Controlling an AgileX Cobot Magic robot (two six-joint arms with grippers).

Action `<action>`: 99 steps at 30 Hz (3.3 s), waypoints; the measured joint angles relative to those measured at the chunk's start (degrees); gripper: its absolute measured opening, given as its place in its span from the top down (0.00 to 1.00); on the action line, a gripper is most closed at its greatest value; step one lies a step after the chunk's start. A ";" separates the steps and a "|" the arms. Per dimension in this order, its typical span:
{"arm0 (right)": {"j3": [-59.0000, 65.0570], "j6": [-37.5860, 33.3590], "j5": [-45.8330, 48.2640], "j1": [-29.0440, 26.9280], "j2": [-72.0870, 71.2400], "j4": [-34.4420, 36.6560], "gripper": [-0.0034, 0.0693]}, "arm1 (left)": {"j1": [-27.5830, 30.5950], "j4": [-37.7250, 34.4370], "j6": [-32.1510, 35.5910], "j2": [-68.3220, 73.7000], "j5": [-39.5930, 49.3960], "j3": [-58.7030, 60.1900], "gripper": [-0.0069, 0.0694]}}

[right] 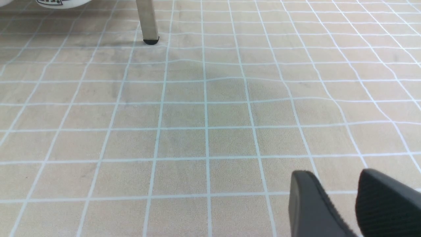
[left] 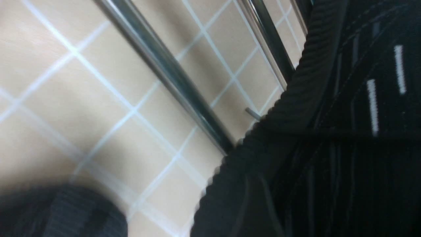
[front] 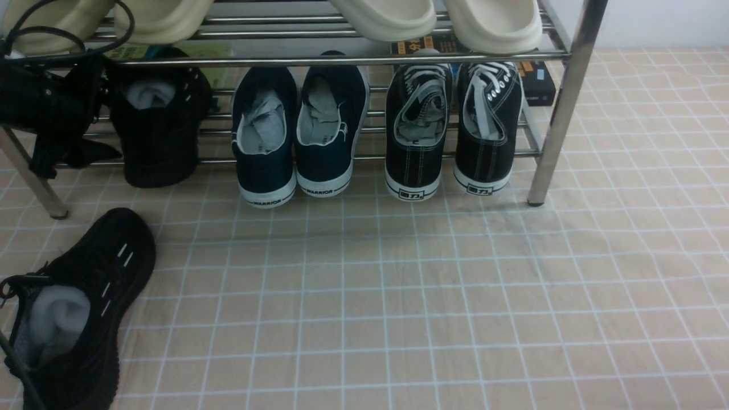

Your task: Take the shoes off the shelf from the light coffee tablecloth by hand.

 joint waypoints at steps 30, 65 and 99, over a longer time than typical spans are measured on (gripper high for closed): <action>0.00 0.00 0.00 0.00 0.00 0.02 0.63 | -2.23 18.36 1.79 -20.62 30.69 -0.06 0.89; 0.00 0.00 0.00 0.00 0.00 0.02 0.63 | -2.42 11.38 11.55 -33.68 12.26 32.16 0.89; 0.00 0.00 0.00 0.00 0.00 0.02 0.63 | -2.42 24.39 11.55 -36.62 34.00 13.18 0.67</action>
